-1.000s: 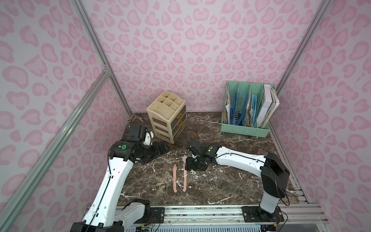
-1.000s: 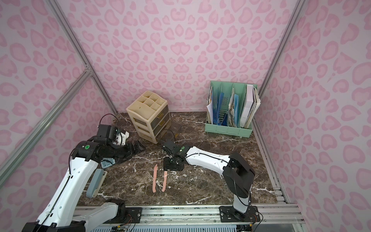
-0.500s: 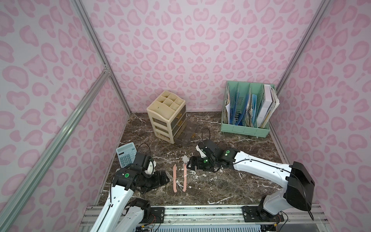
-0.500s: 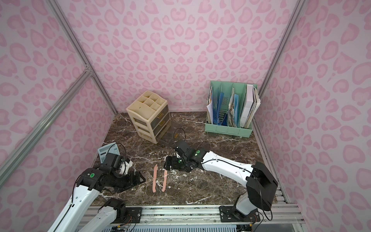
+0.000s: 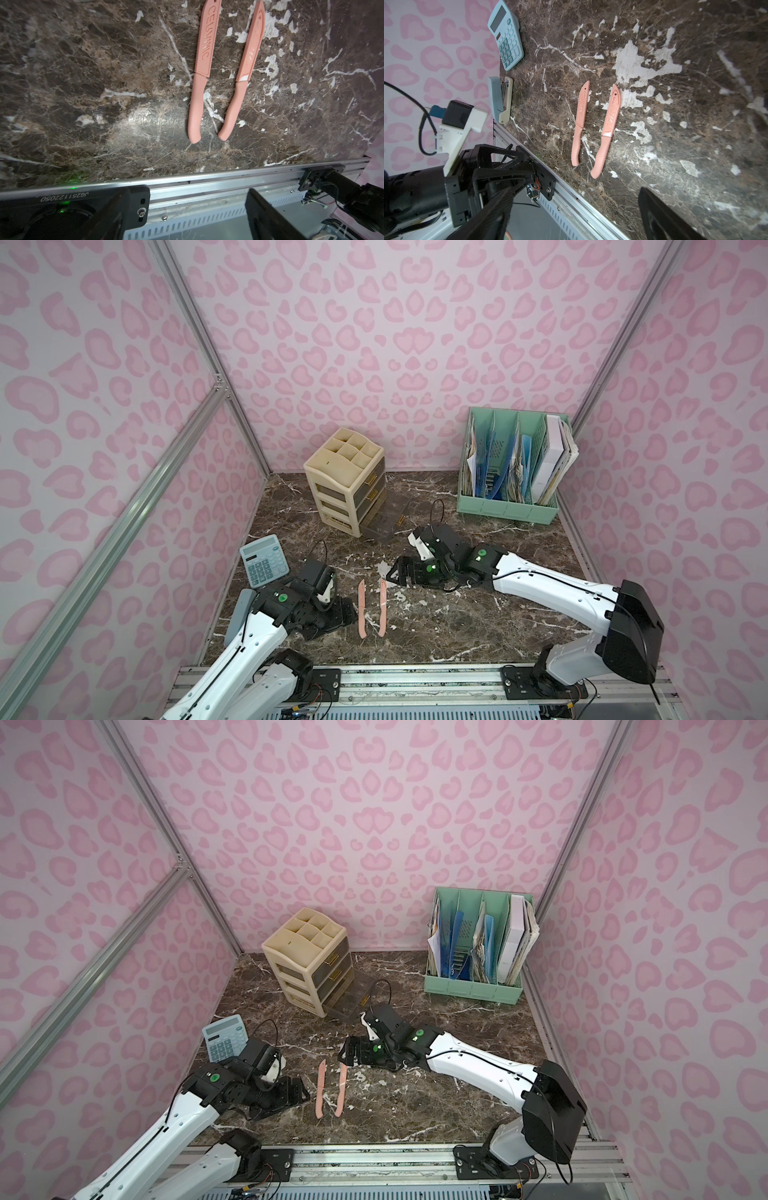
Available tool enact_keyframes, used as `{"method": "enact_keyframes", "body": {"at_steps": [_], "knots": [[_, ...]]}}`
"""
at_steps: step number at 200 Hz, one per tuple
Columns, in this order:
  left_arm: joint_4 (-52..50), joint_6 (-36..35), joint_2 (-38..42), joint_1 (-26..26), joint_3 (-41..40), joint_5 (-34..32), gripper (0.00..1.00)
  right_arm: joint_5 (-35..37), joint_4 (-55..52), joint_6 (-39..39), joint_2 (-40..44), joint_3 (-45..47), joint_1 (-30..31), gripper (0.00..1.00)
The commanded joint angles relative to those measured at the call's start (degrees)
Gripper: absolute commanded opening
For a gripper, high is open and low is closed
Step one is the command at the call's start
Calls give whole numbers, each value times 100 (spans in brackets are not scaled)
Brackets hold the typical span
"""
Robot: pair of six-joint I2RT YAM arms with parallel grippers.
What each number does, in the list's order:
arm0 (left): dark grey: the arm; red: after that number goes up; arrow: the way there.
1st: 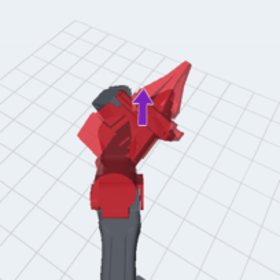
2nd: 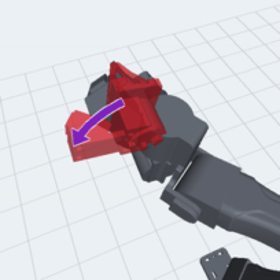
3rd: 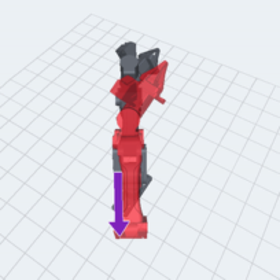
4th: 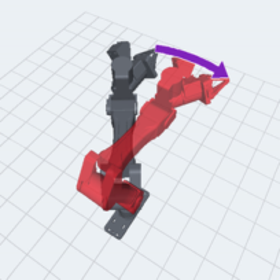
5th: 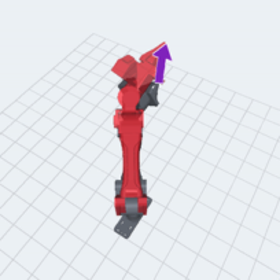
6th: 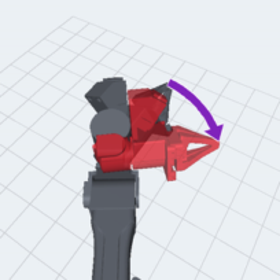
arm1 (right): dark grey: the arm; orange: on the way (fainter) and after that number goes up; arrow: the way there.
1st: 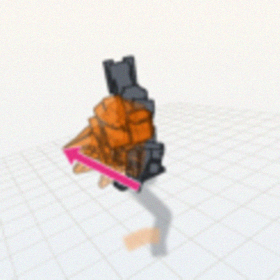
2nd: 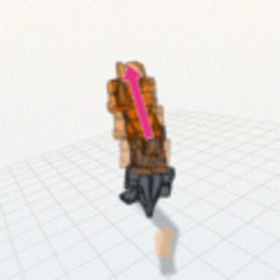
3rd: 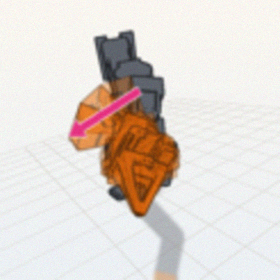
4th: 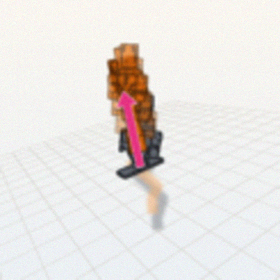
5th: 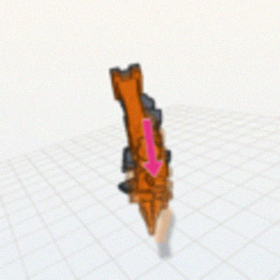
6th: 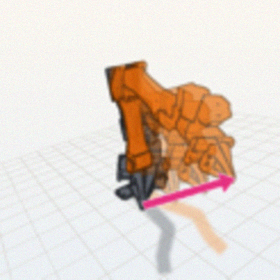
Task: Place the fruit knives into the drawer by color
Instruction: Pick up the fruit knife from the center of the board.
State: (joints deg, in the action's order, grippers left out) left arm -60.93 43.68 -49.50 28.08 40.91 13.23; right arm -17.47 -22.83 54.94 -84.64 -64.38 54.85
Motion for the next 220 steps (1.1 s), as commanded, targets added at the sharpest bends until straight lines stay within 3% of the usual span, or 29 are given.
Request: {"method": "enact_keyframes", "body": {"at_steps": [1, 59, 96, 151, 220], "knots": [[513, 521, -372, 326, 18, -593, 88, -115, 78, -121, -26, -53, -45, 97], [1286, 860, -1135, 683, -82, -1251, 76, -256, 39, -299, 143, -102, -317, 97], [1643, 919, -1958, 1049, -80, -1539, 74, -410, 179, -290, 382, 78, -589, 97], [2119, 1072, -2074, 1123, -395, -1476, 63, -510, 77, -405, 511, 171, -843, 97], [2548, 1363, -2729, 1373, -478, -1503, 60, -631, 14, -481, 518, 129, -1020, 97]]}}
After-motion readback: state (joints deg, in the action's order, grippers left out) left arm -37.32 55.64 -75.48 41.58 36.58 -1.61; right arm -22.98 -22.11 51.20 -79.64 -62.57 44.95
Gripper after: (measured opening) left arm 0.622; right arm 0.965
